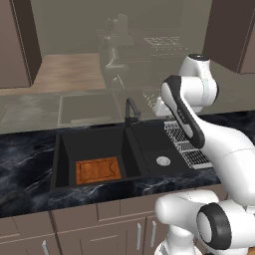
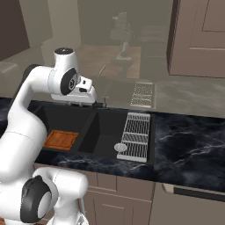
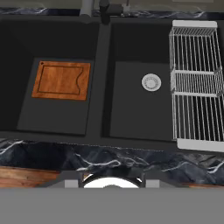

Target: Turn on the sink faucet with hot water and rinse the cutting board for ten seconds, then turn off the faucet. Push the cutting board to reach the water if necessary.

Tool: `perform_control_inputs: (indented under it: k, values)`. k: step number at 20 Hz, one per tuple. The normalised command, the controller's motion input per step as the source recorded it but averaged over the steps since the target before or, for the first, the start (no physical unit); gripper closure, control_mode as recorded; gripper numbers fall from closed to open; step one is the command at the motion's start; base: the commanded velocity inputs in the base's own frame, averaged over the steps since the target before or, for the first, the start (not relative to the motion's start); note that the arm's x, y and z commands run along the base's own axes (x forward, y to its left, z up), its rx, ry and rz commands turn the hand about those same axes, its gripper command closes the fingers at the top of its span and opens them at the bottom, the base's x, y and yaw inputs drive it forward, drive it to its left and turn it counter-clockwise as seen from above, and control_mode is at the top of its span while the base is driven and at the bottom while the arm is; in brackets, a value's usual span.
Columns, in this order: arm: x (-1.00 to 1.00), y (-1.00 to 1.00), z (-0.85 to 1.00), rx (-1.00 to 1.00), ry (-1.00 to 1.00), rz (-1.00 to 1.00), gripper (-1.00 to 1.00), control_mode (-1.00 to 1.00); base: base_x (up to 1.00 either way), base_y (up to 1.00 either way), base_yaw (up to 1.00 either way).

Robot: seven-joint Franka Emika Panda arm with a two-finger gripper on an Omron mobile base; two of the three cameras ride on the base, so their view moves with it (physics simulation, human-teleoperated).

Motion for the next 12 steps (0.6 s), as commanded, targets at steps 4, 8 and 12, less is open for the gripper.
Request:
perform_control_inputs:
  k: [4, 8, 12]
  values:
    - [0.06, 0.00, 0.02, 0.00, 0.01, 0.00, -1.00, -1.00, 0.00, 0.00, 0.00]
    - [0.00, 0.00, 0.05, 0.00, 0.00, 0.00, -1.00, -1.00, 0.00, 0.00, 0.00]
    - [0.00, 0.04, 0.19, 0.00, -0.03, 0.00, -1.00, -1.00, 0.00, 0.00, 0.00]
